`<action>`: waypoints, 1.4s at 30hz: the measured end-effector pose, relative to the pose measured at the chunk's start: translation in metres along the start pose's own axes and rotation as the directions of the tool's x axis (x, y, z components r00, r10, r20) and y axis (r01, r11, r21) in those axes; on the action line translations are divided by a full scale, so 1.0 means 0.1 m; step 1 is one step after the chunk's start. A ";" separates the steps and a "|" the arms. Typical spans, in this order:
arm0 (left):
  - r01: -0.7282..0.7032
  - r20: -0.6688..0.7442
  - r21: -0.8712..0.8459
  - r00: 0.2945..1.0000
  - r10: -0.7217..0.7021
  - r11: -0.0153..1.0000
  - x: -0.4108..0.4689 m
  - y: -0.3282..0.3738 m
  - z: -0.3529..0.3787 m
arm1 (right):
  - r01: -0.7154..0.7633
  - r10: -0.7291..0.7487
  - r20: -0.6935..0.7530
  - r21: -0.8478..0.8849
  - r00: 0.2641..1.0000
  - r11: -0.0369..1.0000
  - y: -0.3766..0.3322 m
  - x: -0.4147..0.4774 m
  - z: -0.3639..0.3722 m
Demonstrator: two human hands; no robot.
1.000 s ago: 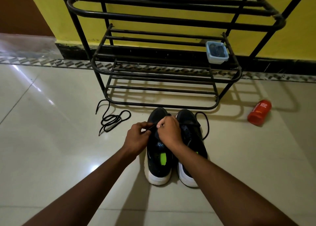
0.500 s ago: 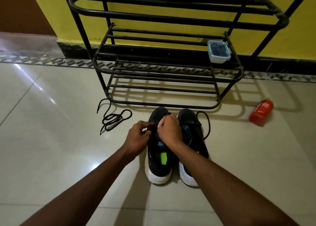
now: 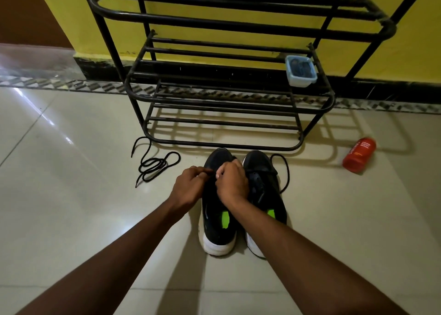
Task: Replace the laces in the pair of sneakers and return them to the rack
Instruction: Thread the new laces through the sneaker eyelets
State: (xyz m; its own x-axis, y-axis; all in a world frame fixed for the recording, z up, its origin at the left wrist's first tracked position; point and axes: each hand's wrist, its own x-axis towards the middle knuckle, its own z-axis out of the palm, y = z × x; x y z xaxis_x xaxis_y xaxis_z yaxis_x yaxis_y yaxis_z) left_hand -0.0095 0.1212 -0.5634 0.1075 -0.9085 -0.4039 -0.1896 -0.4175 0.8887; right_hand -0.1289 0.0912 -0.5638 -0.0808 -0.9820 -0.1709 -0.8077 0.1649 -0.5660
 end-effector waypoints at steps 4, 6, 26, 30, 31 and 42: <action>-0.018 -0.014 0.053 1.000 0.019 0.998 0.02 -0.06 0.01 | -0.039 0.041 0.075 -0.023 0.996 0.999 -0.01 0.05 0.01; -0.027 -0.026 0.046 0.999 0.029 0.999 0.03 -0.08 0.02 | -0.077 0.075 0.072 0.025 0.995 0.997 -0.02 0.09 0.03; 0.073 -0.143 0.248 0.989 -0.038 0.966 0.39 0.08 0.12 | -0.059 0.058 0.011 0.222 0.998 0.973 0.12 0.09 0.03; 0.076 -0.092 0.337 0.995 -0.047 0.938 0.46 0.09 0.10 | -0.036 0.029 0.031 0.267 0.999 0.963 0.11 0.01 -0.04; 0.088 -0.088 0.306 0.994 -0.064 0.948 0.48 0.09 0.09 | -0.008 0.002 0.024 0.279 1.000 0.960 0.11 -0.04 -0.05; -0.100 -0.247 -0.437 0.969 -0.013 0.894 0.45 0.43 -0.23 | 0.174 -0.144 -0.212 0.126 0.967 0.977 0.19 -0.56 -0.04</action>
State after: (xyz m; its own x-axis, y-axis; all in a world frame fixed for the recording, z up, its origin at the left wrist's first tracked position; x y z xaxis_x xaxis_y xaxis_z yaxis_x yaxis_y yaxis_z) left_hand 0.0094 0.0631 -0.5387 0.3480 -0.8701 -0.3491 0.2466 -0.2743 0.9295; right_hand -0.1417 0.1491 -0.5615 -0.0852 -0.9925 0.0876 -0.7291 0.0022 -0.6844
